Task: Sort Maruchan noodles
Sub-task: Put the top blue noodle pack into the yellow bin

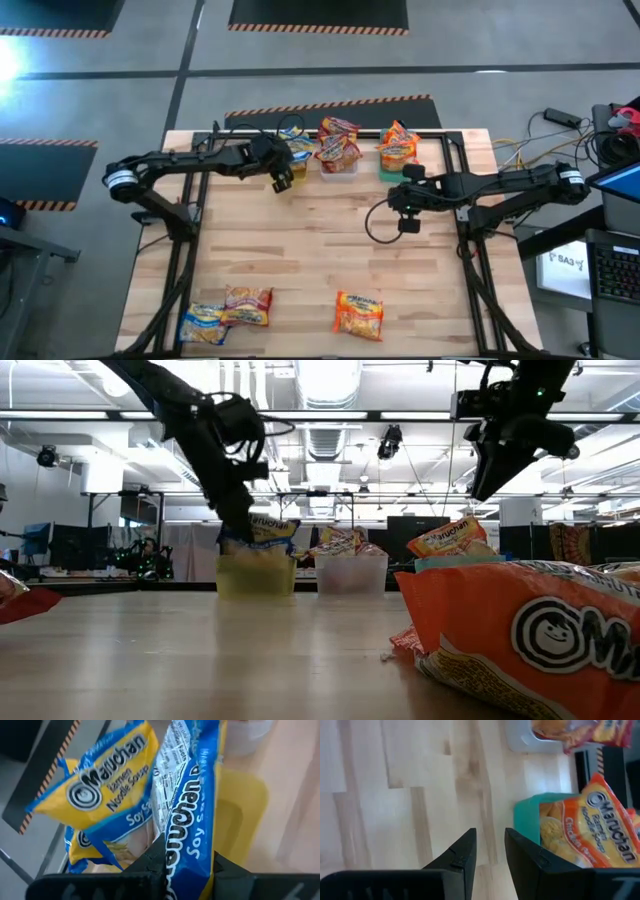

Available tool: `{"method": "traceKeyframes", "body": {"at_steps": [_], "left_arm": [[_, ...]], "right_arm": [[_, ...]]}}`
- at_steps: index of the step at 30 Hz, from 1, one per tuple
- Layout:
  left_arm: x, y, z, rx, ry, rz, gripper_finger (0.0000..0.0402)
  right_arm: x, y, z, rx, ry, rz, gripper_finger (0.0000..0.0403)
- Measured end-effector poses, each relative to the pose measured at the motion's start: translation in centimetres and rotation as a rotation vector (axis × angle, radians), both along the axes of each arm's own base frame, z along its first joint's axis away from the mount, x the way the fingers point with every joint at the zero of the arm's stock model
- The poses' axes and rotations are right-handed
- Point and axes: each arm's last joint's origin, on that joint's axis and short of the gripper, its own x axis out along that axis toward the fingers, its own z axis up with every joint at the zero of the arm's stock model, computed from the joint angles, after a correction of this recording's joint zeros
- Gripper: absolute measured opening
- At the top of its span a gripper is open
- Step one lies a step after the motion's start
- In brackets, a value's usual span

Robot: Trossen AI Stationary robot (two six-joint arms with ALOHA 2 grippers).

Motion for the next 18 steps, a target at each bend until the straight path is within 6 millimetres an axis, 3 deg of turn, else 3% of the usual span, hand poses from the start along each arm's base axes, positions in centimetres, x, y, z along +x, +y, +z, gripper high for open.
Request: {"method": "traceKeyframes", "body": {"at_steps": [12,18], "left_arm": [[0.4,2.5,-2.5,-0.047,-0.001,0.038,0.003],[0.5,2.7,-2.8,-0.076,-0.018,0.032,0.0054]], "right_arm": [[0.0,0.0,0.0,-0.012,0.002,0.005,0.009],[0.2,0.0,0.1,0.005,-0.037,-0.047,0.0097]]}}
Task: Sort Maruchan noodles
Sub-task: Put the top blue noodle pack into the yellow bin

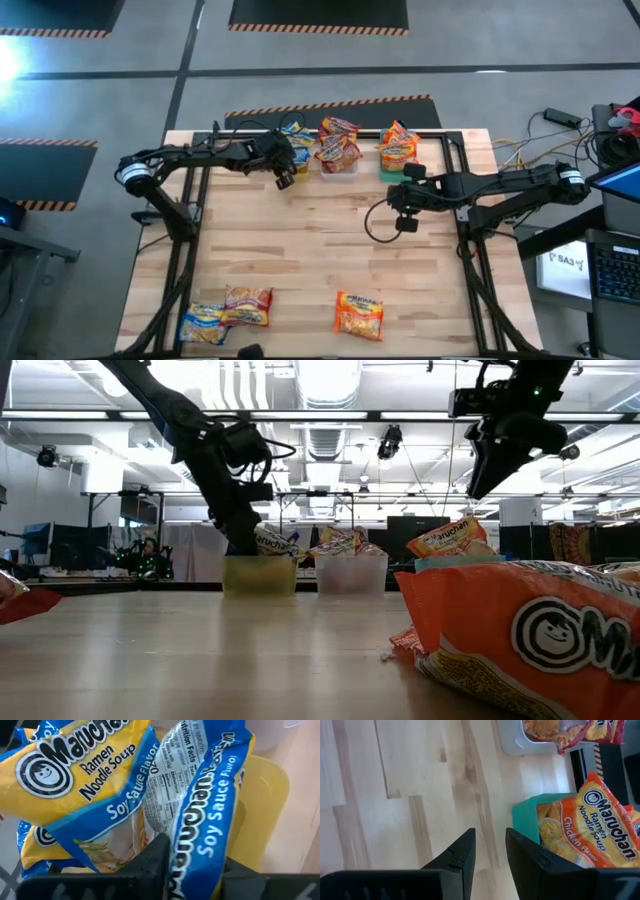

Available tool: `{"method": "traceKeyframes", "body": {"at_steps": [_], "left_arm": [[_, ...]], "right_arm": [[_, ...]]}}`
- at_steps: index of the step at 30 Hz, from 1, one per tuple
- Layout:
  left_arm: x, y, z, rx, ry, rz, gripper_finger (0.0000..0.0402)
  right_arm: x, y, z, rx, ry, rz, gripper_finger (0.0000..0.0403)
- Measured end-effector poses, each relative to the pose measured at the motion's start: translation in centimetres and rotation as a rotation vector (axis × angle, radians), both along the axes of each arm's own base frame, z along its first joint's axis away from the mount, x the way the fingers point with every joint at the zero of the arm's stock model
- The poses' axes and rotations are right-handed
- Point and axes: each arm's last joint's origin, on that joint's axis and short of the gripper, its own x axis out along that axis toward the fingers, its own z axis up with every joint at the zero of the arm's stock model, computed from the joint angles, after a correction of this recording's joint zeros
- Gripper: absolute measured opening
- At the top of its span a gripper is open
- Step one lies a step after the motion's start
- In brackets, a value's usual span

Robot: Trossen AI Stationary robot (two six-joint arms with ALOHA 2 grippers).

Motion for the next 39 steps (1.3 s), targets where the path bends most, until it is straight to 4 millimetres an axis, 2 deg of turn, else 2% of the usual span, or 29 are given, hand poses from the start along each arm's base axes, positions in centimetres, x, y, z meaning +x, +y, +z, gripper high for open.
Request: {"method": "traceKeyframes", "body": {"at_steps": [10,15,23,33,39], "left_arm": [[-0.2,0.4,0.1,0.086,0.042,0.064,0.0143],[-0.1,0.5,0.2,0.084,0.012,0.09,0.017],[0.2,0.9,0.9,0.176,-0.04,0.15,0.0175],[0.0,0.7,0.3,0.127,-0.015,0.188,0.0175],[-0.2,-0.2,2.4,0.158,-0.089,0.18,0.0175]], "right_arm": [[0.2,-0.1,0.1,-0.021,-0.021,-0.013,0.0093],[0.5,-0.1,0.3,-0.041,-0.048,0.029,0.009],[0.7,-0.1,0.4,-0.046,-0.066,0.038,0.0084],[0.7,-0.1,0.4,-0.045,-0.066,0.038,0.0089],[0.7,0.0,0.4,-0.045,-0.067,0.036,0.008]]}}
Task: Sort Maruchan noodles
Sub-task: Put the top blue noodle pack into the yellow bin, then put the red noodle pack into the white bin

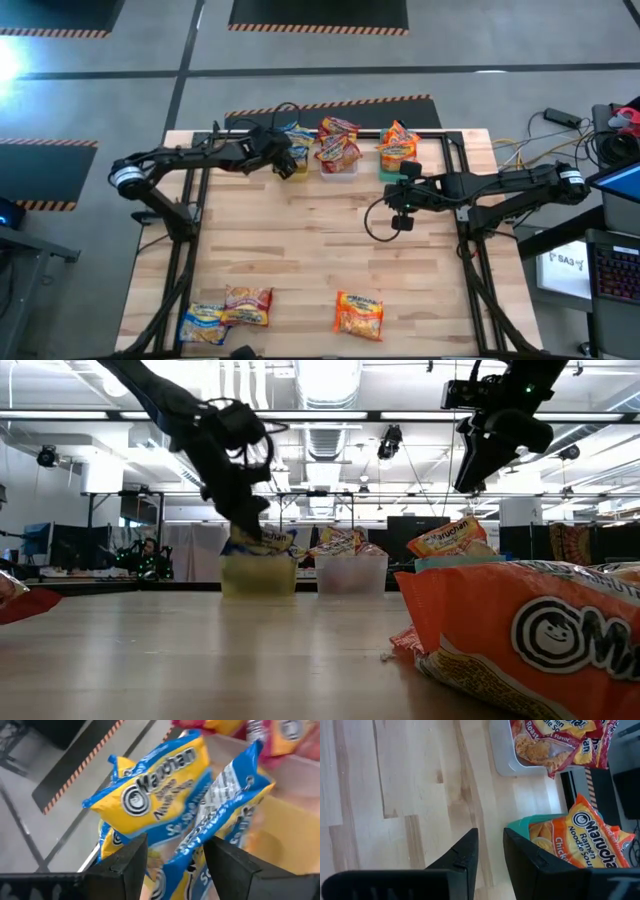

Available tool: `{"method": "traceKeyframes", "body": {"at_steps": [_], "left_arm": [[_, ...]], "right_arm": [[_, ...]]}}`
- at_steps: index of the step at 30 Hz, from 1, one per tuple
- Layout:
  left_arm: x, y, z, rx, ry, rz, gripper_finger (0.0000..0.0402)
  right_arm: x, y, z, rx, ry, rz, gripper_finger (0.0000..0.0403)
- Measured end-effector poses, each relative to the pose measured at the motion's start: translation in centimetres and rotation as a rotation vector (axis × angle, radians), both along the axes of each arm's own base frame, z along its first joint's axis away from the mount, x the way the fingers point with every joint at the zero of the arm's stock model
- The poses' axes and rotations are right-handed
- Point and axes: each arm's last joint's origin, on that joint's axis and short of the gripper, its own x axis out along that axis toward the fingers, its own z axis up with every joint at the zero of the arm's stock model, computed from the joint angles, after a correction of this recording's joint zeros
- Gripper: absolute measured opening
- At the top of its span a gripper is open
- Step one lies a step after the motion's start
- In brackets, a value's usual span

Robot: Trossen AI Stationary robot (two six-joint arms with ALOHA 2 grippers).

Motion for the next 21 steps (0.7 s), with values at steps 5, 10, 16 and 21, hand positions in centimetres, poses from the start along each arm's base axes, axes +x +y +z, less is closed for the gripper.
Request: {"method": "traceKeyframes", "body": {"at_steps": [5,10,16,21], "left_arm": [[-0.4,-1.4,1.3,-0.037,-0.034,-0.03,0.0175],[-0.6,-4.0,2.3,-0.084,-0.043,-0.071,0.0175],[-0.7,-9.2,4.3,-0.219,-0.148,-0.211,0.0176],[-1.2,-15.1,5.0,-0.349,-0.196,-0.269,0.0176]], "right_arm": [[0.0,0.0,0.0,0.0,0.0,0.0,0.0082],[0.0,0.0,0.0,-0.001,0.001,0.001,0.0088],[0.0,0.0,0.0,0.0,0.0,0.0,0.0086],[0.0,0.0,0.0,0.0,0.0,0.0,0.0077]]}}
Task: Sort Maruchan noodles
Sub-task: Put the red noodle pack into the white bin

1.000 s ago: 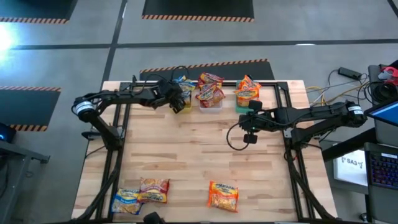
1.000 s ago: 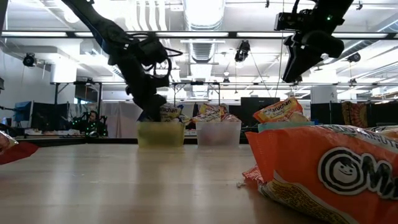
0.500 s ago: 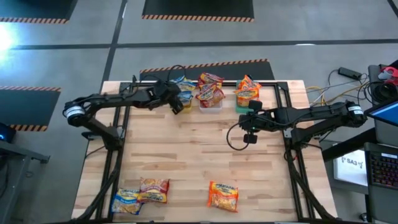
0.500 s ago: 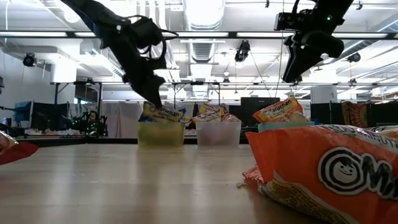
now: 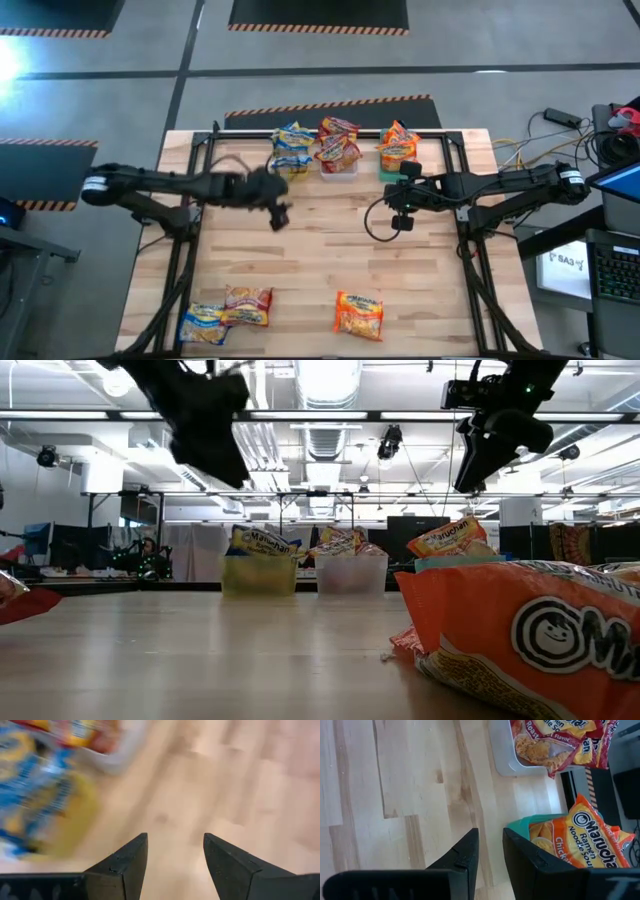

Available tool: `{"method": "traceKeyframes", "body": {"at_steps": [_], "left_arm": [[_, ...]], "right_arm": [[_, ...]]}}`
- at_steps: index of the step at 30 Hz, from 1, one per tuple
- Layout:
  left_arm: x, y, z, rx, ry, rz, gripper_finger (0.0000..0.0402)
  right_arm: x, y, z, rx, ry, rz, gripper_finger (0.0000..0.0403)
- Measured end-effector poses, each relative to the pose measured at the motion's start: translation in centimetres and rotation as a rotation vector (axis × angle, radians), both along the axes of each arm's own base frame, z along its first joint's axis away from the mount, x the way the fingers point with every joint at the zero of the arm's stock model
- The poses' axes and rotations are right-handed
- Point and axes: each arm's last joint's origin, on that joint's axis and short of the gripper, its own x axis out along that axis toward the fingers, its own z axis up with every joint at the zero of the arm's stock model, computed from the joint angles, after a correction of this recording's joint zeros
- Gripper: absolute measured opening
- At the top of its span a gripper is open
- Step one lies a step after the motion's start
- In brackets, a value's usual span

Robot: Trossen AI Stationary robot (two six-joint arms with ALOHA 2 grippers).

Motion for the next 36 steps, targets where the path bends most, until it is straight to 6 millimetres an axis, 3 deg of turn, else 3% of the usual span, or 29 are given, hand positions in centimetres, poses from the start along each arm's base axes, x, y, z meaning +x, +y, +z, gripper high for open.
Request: {"method": "traceKeyframes", "body": {"at_steps": [7,15,22,27,36], "left_arm": [[-0.6,-7.0,-0.2,-0.184,-0.052,-0.031,0.0176],[-1.3,-12.5,-2.2,-0.39,-0.014,0.057,0.0175],[-3.2,-17.7,-4.3,-0.512,0.06,0.098,0.0175],[-6.4,-20.7,-4.9,-0.564,0.122,0.238,0.0175],[-10.8,-22.7,-4.7,-0.677,0.108,0.541,0.0175]], "right_arm": [[0.0,0.0,0.0,-0.001,0.001,0.001,0.0083],[0.0,0.0,0.0,-0.001,0.001,0.001,0.0082],[0.0,0.0,0.0,0.0,0.001,0.0,0.0073],[0.0,0.0,0.0,-0.001,0.001,0.001,0.0073],[0.0,0.0,0.0,-0.001,0.001,0.001,0.0073]]}}
